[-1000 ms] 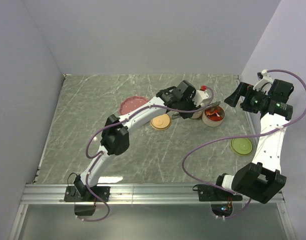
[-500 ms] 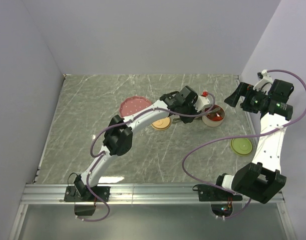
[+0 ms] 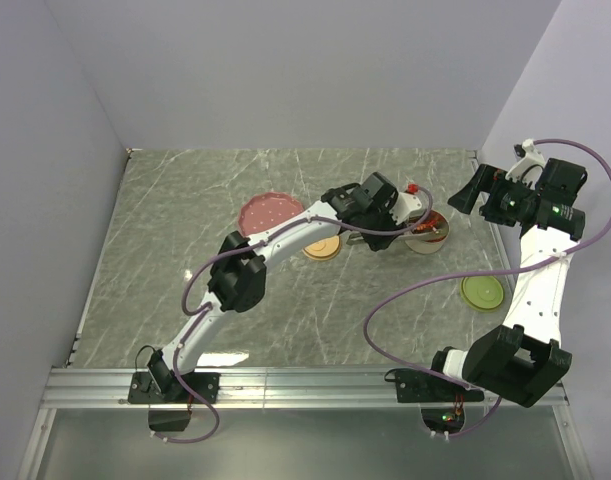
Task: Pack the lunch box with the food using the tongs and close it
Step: Place the food into the lunch box, then put down the clamp
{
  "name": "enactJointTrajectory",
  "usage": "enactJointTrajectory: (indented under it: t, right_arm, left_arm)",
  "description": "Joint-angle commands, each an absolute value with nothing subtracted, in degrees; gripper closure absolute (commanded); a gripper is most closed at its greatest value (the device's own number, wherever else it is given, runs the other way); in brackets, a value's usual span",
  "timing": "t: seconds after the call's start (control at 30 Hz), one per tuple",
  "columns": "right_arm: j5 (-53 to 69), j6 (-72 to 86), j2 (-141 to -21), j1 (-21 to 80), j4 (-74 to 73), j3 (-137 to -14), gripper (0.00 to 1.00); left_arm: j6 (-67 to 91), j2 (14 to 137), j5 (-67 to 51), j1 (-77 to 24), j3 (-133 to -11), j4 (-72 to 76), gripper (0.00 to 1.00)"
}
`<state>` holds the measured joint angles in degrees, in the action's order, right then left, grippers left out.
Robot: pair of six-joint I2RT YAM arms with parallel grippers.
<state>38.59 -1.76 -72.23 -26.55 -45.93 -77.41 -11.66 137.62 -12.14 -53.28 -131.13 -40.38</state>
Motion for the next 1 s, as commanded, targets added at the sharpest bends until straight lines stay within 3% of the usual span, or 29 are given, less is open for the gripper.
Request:
enactJointTrajectory:
  t: [0.0, 0.4, 0.73, 0.97]
  right_arm:
    - [38.9, -1.8, -71.5, -27.0, -45.7, -80.2, 0.00]
    - [40.8, -4.3, -71.9, -27.0, -48.9, -84.6, 0.00]
    - [43.4, -9.1, -72.9, -26.5, -53.3, -85.3, 0.00]
    - [42.8, -10.3, -73.5, -22.9, -54.1, -84.2, 0.00]
  left_arm:
    - [-11.0, 131.3, -12.2, -53.6, -134.6, -38.8, 0.50]
    - [-8.5, 114.1, -13.3, -46.6, -123.4, -36.8, 0.53]
    - [-14.0, 87.3, -23.5, -26.6, -92.4, -37.4, 0.50]
    - [-19.9, 77.5, -26.0, -12.9, -74.6, -37.1, 0.50]
